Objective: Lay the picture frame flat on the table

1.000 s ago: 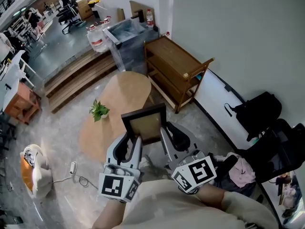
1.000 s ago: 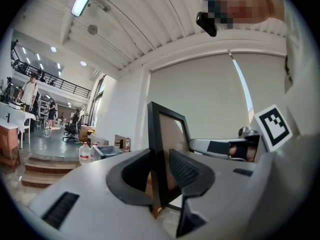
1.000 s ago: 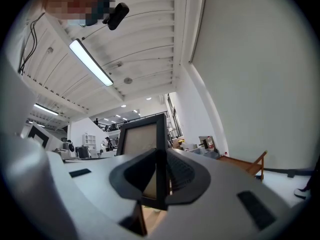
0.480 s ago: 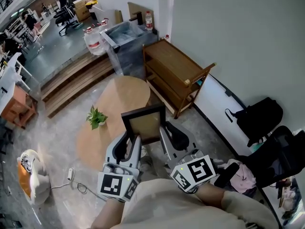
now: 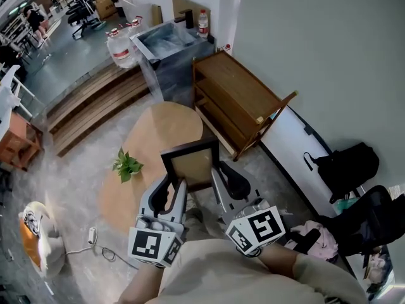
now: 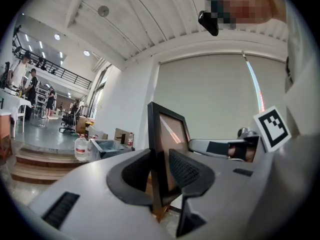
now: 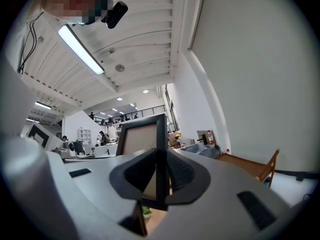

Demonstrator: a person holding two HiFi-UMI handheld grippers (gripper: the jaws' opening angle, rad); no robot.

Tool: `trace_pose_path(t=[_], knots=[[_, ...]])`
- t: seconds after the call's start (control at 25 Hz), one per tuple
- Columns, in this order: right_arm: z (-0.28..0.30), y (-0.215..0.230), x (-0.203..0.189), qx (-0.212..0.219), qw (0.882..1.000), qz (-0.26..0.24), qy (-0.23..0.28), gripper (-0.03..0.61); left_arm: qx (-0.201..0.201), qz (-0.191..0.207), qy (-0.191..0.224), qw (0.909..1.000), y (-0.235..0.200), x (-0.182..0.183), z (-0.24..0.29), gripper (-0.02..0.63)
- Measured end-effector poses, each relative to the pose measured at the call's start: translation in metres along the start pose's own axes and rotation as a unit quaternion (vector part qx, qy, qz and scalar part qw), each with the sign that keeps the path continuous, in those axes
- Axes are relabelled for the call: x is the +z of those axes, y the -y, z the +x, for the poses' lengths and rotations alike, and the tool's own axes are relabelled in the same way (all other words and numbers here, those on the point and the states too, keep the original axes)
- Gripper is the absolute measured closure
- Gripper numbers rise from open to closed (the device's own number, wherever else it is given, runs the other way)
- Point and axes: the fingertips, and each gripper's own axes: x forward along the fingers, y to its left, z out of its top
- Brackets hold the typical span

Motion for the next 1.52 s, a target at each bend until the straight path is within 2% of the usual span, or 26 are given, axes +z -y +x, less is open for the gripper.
trace_pose_path(t=[0.52,0.76,1.12,1.52], knots=[[0.191,0.023,-0.004,-0.018,0.999,0.008,-0.044,0.529,-0.013,-0.029,-0.04,0.9987,-0.157,0.021,0.11,0.5],[0.257,0.023,-0.002,-0.022,0.998,0.007,-0.056,0.529,-0.016,-0.034,-0.04,0.9985,-0.213,0.034,0.141,0.5],[0.314,0.024,-0.005,-0.015,0.996,0.023,-0.088,0.529,0.001,-0.048,-0.039,0.9981,-0.258,0.039,0.163,0.5],[0.344,0.041,-0.022,0.008,0.992,0.049,-0.12,0.53,0.041,-0.042,-0.051,0.997,-0.28,0.029,0.189,0.5]])
